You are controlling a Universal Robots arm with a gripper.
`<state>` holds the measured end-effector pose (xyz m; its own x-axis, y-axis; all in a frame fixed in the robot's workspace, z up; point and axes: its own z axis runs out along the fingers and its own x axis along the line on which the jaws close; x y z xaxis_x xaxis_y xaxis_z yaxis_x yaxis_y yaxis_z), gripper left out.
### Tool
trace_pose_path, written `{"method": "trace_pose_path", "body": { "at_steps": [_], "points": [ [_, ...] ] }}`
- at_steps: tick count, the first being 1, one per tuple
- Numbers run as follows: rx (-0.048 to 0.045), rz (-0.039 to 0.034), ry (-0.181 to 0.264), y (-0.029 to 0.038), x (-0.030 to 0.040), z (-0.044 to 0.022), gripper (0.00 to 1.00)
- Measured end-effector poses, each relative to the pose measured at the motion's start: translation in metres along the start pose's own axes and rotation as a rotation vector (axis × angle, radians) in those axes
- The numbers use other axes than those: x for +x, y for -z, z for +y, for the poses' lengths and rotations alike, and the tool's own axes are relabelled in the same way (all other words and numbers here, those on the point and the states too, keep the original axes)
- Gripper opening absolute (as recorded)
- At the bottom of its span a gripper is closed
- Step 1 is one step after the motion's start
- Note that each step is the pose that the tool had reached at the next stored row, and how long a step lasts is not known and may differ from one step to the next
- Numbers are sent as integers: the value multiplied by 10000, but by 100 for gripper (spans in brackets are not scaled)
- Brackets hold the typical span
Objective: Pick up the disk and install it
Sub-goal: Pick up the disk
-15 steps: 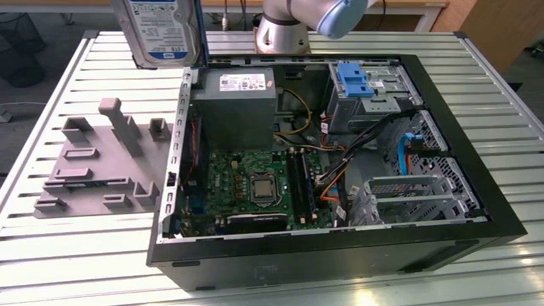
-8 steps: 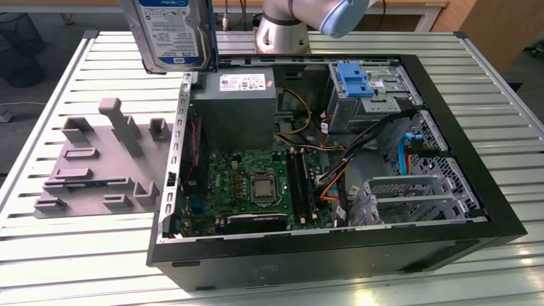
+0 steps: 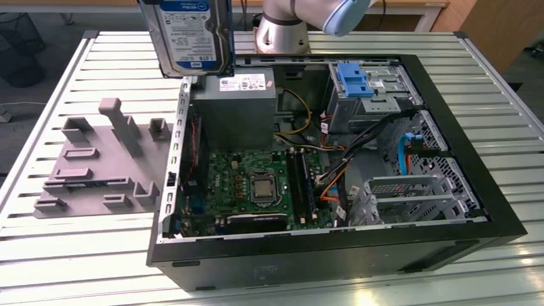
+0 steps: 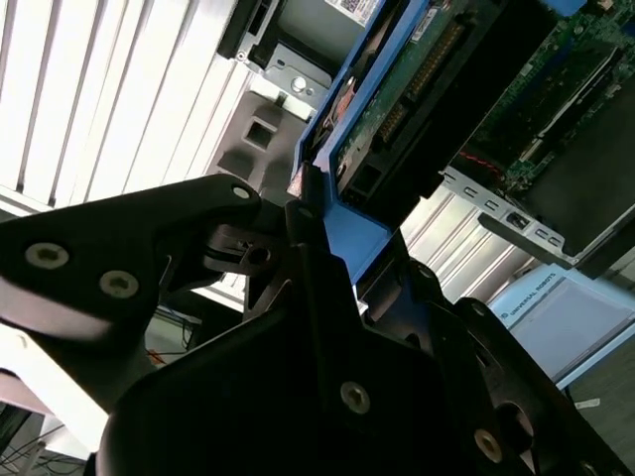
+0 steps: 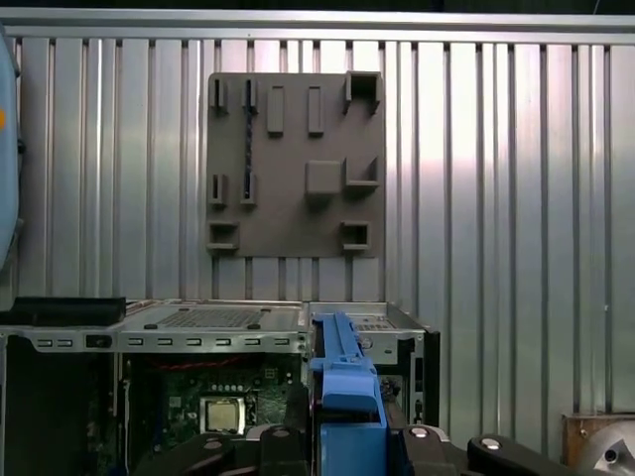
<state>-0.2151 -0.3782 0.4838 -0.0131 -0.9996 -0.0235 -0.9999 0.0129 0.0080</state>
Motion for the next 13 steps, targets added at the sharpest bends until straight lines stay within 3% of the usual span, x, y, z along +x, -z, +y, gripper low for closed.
{"method": "trace_pose_path", "body": {
  "at_steps": [8,13],
  "points": [
    [1,-1,0,-13,147,-132,36],
    [0,0,1,-23,178,-335,36]
  ]
}}
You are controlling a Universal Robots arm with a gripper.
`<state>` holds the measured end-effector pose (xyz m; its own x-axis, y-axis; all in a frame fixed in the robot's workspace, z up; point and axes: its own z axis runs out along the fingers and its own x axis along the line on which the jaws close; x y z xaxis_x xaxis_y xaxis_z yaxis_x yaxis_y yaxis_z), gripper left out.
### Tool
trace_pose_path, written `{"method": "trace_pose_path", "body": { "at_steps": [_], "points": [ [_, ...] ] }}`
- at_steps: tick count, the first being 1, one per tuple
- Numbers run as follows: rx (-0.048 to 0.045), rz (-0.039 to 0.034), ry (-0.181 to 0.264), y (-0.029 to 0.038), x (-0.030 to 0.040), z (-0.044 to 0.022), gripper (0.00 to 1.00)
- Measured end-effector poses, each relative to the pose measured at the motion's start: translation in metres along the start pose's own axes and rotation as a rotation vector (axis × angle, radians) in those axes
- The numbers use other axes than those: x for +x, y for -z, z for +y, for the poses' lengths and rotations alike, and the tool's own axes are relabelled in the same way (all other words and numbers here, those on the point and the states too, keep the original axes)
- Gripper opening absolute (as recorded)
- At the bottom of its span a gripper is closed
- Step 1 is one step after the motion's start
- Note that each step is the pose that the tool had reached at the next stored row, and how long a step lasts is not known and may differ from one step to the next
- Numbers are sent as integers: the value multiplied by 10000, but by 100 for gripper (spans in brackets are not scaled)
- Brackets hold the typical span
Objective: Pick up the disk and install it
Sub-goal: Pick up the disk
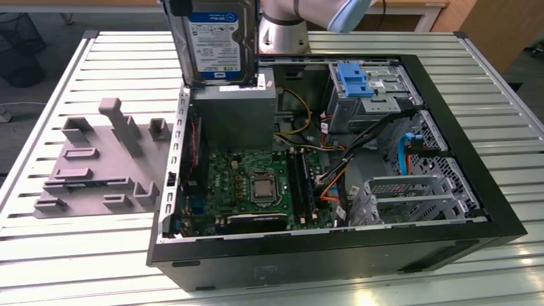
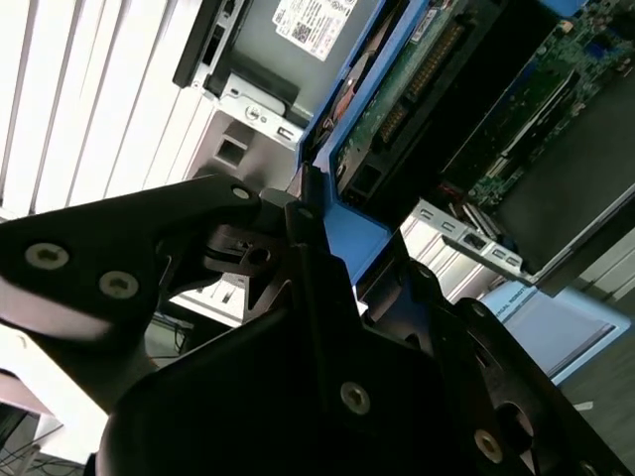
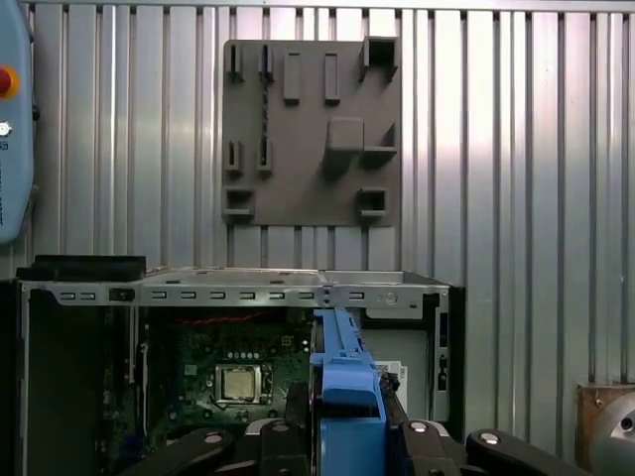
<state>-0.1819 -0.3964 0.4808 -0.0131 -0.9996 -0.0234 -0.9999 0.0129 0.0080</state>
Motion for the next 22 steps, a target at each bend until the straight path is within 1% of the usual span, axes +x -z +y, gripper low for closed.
{"method": "trace_pose_path", "body": {
  "at_steps": [7,8,9,11,17,19,20,22],
  "points": [
    [-1,1,0,-13,12,-317,36],
    [0,0,-1,-15,18,-351,36],
    [1,0,-1,-16,25,-370,36],
    [-1,1,0,-18,47,-382,36],
    [0,2,-1,-36,214,-385,36],
    [1,0,0,-41,243,-394,36],
    [1,0,-1,-42,247,-410,36],
    [-1,2,-1,-45,251,-475,36]
  ]
}}
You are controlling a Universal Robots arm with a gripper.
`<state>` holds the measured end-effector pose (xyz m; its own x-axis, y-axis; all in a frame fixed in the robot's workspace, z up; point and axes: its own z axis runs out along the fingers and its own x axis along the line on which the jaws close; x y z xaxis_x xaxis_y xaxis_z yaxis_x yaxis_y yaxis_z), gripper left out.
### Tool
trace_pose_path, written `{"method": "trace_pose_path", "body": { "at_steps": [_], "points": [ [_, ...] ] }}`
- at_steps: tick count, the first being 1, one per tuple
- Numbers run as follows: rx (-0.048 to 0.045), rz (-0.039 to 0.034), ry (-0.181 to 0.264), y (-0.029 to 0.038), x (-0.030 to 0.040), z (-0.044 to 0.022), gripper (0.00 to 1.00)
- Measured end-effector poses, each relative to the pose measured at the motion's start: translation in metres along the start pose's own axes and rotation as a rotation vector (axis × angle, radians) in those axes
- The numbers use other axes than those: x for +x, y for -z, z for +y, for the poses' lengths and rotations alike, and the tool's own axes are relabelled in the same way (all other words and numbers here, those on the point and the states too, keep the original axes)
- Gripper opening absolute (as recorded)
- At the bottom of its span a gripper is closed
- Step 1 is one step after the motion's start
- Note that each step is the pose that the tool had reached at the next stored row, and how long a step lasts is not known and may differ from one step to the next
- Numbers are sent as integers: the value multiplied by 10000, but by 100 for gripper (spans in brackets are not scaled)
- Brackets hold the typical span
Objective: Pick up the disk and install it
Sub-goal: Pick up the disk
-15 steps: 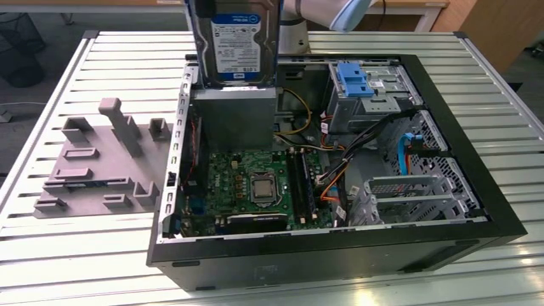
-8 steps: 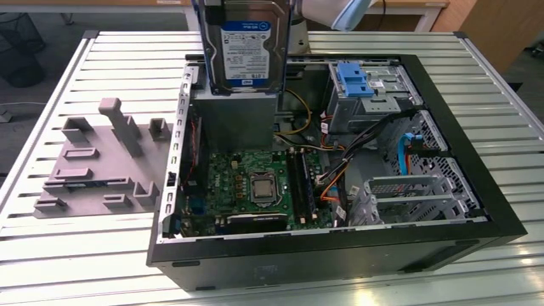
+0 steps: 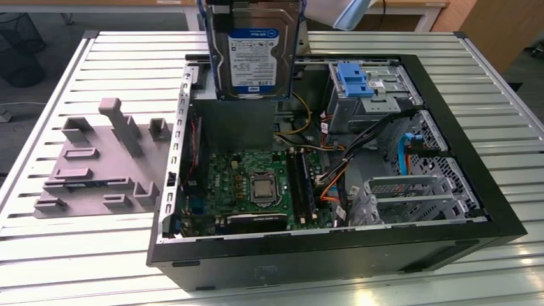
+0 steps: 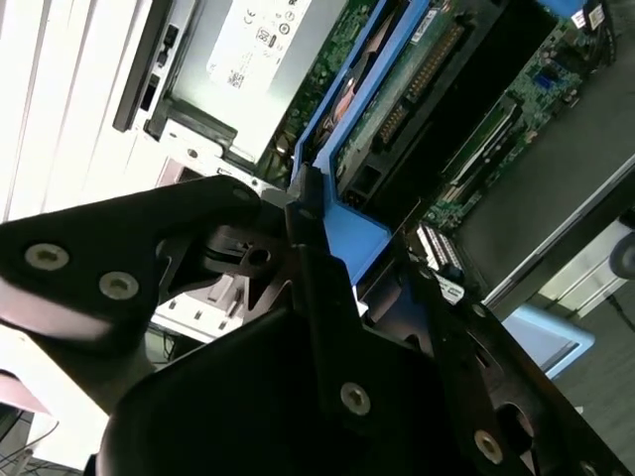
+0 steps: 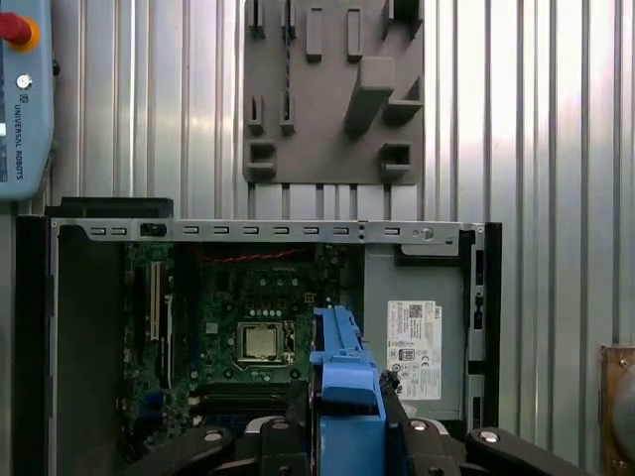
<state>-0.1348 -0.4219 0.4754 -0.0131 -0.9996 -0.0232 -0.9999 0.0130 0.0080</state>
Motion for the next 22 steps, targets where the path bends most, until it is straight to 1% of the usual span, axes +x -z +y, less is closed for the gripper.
{"method": "trace_pose_path", "body": {
  "at_steps": [3,4,5,6,8,15,17,19,22],
  "points": [
    [1,-2,0,-7,5,-119,36],
    [1,-2,1,-10,11,-146,36],
    [0,1,0,-11,25,-159,36],
    [0,0,0,-15,45,-164,36],
    [0,-1,-1,-24,108,-167,36],
    [1,-1,-1,-48,357,-171,36],
    [1,4,1,-52,404,-179,36],
    [2,4,1,-57,419,-229,36],
    [1,6,0,-63,424,-355,36]
  ]
}}
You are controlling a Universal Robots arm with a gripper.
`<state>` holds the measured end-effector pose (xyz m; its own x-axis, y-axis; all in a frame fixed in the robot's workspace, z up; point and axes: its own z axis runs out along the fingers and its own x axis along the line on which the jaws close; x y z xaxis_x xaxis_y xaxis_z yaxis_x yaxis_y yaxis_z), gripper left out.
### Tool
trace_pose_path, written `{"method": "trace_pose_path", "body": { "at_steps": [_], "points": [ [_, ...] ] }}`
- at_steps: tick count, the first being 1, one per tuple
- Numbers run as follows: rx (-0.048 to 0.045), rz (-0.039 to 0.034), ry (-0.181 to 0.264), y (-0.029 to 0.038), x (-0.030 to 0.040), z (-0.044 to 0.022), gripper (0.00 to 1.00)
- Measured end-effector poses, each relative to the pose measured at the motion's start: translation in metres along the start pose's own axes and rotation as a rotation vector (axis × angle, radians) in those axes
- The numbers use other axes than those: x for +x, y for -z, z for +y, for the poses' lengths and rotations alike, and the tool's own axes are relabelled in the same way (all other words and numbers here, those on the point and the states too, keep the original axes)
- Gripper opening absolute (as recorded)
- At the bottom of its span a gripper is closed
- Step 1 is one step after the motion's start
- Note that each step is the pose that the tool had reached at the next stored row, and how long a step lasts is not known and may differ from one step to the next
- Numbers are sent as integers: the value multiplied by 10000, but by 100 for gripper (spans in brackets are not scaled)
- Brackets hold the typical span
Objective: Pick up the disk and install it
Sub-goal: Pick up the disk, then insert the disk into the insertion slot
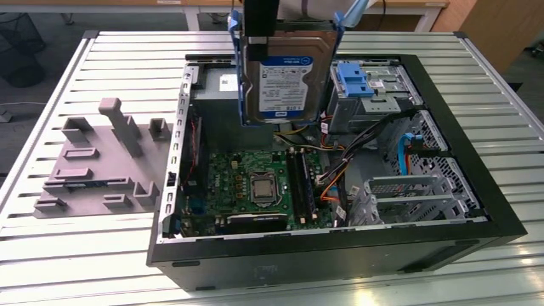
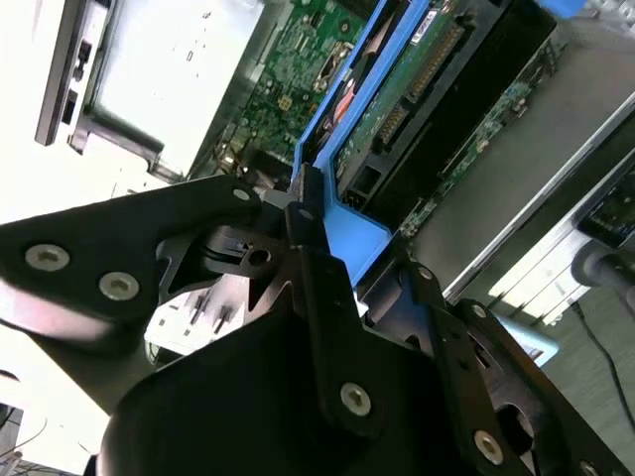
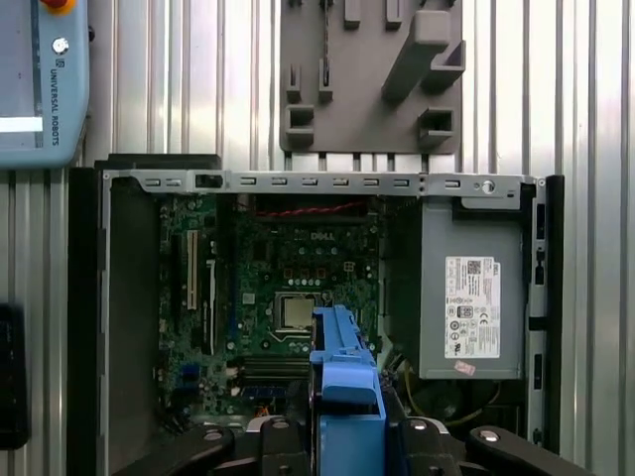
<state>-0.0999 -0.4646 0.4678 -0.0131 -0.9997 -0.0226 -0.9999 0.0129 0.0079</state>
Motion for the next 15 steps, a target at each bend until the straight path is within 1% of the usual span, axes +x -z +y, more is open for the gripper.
{"method": "trace_pose_path", "body": {
  "at_steps": [2,3,15],
  "points": [
    [0,0,-1,-3,0,-84,36],
    [-1,1,-1,-3,-1,-106,36],
    [0,1,0,-3,0,-119,36]
  ]
}}
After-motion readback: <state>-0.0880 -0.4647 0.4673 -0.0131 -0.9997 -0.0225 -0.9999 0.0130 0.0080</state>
